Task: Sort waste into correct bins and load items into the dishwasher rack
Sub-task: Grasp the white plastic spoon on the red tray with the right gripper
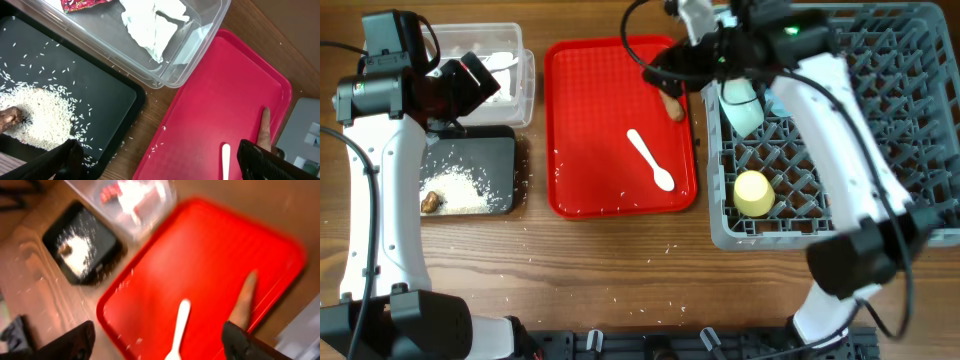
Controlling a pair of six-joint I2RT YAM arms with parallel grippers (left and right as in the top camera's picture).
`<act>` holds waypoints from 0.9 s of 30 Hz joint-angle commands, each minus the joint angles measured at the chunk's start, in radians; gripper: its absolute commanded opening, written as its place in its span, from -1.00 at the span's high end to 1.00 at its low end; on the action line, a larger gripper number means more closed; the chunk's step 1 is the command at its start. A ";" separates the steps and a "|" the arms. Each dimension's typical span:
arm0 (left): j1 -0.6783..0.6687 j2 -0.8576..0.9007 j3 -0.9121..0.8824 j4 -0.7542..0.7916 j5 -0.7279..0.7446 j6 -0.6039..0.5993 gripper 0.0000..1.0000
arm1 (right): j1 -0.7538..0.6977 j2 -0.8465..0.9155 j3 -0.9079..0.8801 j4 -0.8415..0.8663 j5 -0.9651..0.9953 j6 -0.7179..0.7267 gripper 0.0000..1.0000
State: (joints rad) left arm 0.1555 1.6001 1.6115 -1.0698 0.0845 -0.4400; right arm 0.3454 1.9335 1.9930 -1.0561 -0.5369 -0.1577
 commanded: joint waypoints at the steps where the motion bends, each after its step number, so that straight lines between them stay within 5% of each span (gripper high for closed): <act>1: 0.004 -0.022 0.018 0.002 0.001 -0.006 -1.00 | 0.059 0.132 -0.006 -0.050 0.168 0.162 -0.60; 6: 0.004 -0.022 0.018 0.002 0.001 -0.006 -1.00 | 0.130 0.265 -0.006 -0.136 0.315 0.157 -0.44; 11: 0.004 -0.022 0.018 0.002 0.001 -0.006 -1.00 | 0.160 0.368 -0.006 -0.188 0.361 0.138 0.01; 27: 0.004 -0.022 0.018 0.002 0.001 -0.006 -1.00 | 0.190 0.467 -0.129 -0.120 0.368 0.143 0.25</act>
State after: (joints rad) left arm 0.1555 1.6001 1.6115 -1.0702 0.0845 -0.4400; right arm 0.5236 2.3791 1.9366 -1.1969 -0.1825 -0.0200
